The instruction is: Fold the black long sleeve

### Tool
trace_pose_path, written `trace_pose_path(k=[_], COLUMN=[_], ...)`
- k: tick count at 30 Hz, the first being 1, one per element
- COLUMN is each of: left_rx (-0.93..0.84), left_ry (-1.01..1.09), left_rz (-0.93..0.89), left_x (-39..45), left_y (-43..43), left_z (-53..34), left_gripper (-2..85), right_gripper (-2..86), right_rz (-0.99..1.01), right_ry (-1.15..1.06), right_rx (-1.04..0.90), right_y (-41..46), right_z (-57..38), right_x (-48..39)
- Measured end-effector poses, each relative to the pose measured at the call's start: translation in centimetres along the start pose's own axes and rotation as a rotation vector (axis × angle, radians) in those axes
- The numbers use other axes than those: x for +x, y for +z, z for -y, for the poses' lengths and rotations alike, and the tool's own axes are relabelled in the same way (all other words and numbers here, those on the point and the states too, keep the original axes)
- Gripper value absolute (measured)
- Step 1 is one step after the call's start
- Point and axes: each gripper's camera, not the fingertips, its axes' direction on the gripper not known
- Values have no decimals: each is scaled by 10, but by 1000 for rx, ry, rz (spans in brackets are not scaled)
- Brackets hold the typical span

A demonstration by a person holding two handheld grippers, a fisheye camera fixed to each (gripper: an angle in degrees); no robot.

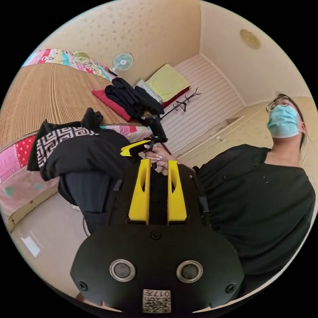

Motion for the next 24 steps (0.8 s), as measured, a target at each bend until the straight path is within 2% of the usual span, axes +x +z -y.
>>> trace_pose_path(k=[2,4,7,9,10,13,16,19,24], left_rx=[18,46,126,142,136,66,37,-125,-103], left_ry=[-153,-222,-266,-276,-301,-419,-444,-488,-423], left_rz=[161,182,107,136,210,385,311,320,198], left_x=[-14,-24,-35,-38,-41,-68,-94,-114,-117], left_y=[-8,-8,-2,4,10,33,54,68,38], left_z=[8,11,17,24,28,37,44,44,30], left_gripper=[105,118,135,150,152,141,92,5,-8], right_gripper=[31,24,14,10,9,10,14,25,84], right_rz=[77,129,193,326,344,288,282,176,-23], right_ry=[-59,-128,-271,-371,-378,-355,-392,-376,-232], right_rx=[46,82,54,-42,-67,-167,-192,-104,-28], right_y=[0,0,14,37,44,73,68,37,19], right_z=[-6,-11,-14,-13,-13,-13,-14,-13,-4], right_x=[-9,-23,-50,-67,-69,-67,-64,-53,-19])
